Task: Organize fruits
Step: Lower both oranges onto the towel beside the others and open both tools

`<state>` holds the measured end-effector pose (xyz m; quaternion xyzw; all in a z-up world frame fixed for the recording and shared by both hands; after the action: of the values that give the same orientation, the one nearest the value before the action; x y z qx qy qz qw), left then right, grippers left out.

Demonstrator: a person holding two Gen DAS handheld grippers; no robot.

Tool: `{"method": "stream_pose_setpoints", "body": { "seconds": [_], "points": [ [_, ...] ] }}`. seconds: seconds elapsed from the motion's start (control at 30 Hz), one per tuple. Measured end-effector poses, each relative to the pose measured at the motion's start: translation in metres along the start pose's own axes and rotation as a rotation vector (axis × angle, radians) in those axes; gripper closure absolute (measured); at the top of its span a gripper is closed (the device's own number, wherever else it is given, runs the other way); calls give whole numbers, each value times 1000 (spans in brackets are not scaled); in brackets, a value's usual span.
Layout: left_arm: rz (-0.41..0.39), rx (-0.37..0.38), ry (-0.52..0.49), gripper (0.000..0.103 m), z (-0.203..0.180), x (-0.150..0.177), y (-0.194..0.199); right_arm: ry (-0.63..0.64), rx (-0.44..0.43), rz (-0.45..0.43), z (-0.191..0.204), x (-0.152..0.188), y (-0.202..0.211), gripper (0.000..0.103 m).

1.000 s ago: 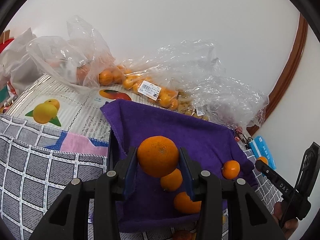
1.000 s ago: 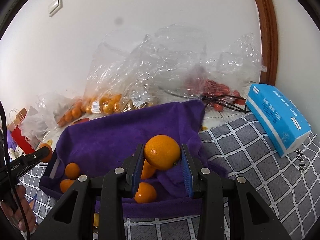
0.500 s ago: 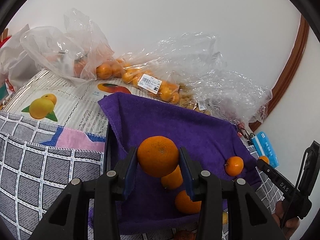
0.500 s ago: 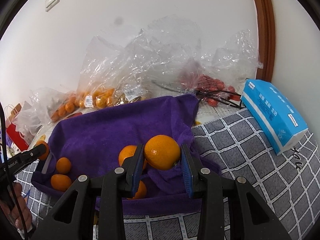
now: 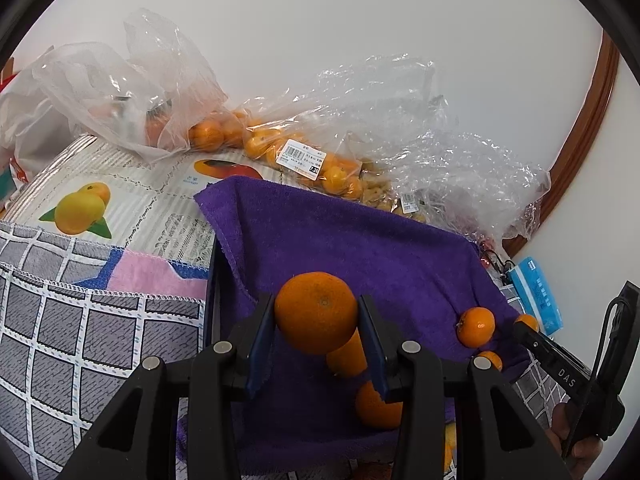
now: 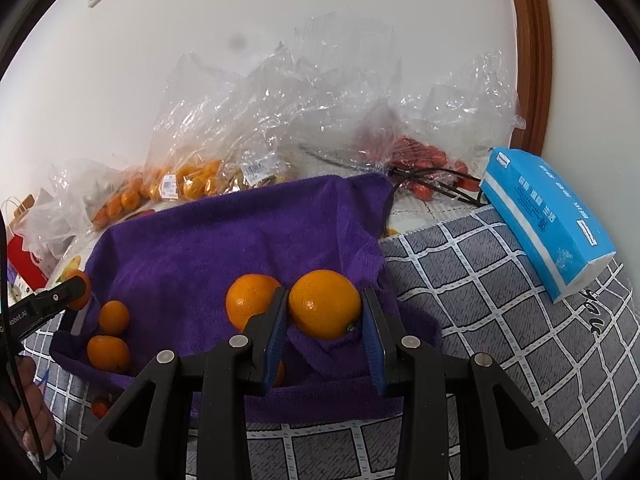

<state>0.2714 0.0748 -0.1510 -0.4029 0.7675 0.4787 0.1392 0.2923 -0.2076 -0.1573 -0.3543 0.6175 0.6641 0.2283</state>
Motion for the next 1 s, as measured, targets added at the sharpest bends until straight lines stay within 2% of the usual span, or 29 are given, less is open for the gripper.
{"method": "stream_pose_setpoints", "body": {
  "seconds": [1.0],
  "points": [
    [58,-19,-43,64,-4,9,-15,71,24,101,9,10,-21,67]
  ]
}}
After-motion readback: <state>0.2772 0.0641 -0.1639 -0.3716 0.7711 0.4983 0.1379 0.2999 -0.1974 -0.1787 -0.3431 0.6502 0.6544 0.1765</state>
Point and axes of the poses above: each gripper's, at about its wrist camera, not at the fingertips, and y roughly against the way its jaws point, z to its left, x to its underside, the point moved 4 cm from there along -y, roughly the way its jaws point, and after that the axes turned 12 degrees about y, right-handed, at the moved point
